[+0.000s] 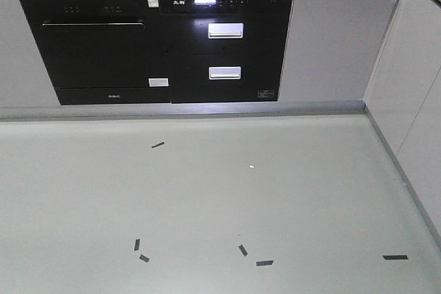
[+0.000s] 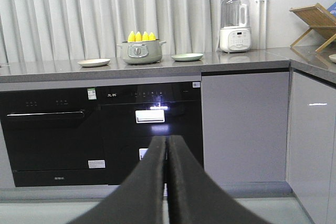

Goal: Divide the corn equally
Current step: 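Drive the base forward to the counter with the pot and plates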

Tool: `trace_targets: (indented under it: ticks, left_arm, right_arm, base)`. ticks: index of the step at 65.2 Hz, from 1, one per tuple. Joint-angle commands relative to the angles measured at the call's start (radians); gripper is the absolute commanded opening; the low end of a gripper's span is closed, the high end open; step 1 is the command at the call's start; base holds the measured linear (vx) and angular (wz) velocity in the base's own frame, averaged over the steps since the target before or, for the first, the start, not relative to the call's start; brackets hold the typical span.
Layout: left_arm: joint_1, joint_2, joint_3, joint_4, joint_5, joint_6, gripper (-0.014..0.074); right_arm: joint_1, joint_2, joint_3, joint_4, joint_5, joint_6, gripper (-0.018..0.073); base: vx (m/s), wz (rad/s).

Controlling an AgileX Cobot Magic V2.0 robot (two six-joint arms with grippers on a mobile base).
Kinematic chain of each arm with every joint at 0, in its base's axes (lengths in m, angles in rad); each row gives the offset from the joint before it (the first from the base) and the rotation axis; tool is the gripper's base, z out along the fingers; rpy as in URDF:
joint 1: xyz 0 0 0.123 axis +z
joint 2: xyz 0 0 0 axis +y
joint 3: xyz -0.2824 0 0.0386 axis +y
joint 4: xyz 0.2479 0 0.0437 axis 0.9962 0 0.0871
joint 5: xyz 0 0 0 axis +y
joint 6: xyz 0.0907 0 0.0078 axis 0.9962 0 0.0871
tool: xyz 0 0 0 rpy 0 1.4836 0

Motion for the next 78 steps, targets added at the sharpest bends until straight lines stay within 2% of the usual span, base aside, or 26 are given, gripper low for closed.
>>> trace_targets:
  ticks: [1, 78]
  left_arm:
    - [0.004, -0.017, 0.013, -0.01, -0.07, 0.0, -0.0006]
    - [0.004, -0.017, 0.013, -0.01, -0.07, 0.0, -0.0006]
  right_arm:
    - [-0.006, -0.002, 0.007, -0.01, -0.081, -0.003, -0.0011]
    - [-0.006, -0.002, 0.007, -0.01, -0.081, -0.003, -0.0011]
  base:
    - [0.08, 0.01]
    - [0.11, 0.06]
